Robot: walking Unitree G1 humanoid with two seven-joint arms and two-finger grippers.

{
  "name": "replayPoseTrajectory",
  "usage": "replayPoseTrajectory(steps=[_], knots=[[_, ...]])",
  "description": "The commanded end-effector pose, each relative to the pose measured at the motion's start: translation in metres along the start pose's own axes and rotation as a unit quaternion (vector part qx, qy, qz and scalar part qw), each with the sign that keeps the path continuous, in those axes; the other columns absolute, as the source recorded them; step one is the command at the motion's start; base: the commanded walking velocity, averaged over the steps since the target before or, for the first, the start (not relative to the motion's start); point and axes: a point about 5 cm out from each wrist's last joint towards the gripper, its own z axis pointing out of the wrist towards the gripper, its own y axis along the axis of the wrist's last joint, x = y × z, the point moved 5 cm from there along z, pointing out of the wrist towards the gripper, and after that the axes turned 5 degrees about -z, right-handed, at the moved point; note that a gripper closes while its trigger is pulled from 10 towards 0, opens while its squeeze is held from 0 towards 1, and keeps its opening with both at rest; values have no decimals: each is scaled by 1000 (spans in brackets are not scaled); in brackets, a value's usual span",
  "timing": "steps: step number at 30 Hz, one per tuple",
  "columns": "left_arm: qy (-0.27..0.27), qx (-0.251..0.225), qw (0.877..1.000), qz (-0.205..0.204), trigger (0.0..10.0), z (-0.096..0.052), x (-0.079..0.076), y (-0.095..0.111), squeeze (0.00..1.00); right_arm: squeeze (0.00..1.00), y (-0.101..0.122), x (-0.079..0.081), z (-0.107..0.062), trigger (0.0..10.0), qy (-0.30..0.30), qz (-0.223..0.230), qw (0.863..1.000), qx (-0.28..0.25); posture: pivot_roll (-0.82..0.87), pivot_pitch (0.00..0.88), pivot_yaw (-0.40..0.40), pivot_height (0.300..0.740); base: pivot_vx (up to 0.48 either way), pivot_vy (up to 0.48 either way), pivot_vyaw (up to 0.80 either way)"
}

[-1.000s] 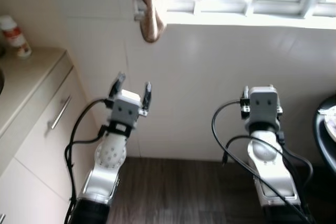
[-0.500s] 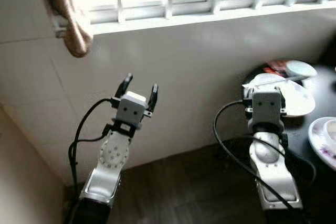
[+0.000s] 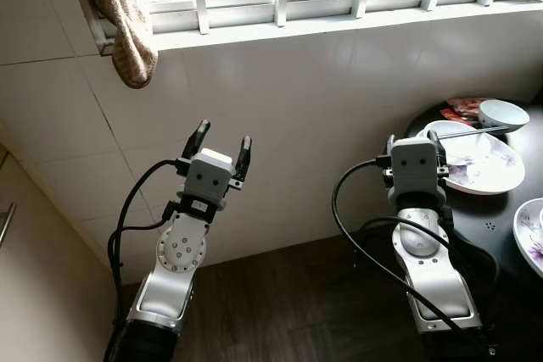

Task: Kitchen organization

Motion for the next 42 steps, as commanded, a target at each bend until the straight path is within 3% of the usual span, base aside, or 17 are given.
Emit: replayPoseTrajectory(steps=[1,28,42], knots=[[1,3,1000,2,10000,0,1,-1,0,0,1,1,3,10000,2,-5,1000,-4,43,0,-24,740,0,-371,0],[5,5,1000,0,10000,-2,1,-1,0,0,0,4,4,10000,9,-18,1000,-8,45,0,-31,740,0,-354,0],[17,12,1000,-24,10000,-3,3,-3,0,0,5,6,2,10000,14,-41,999,-26,42,0,-35,740,0,0,0]])
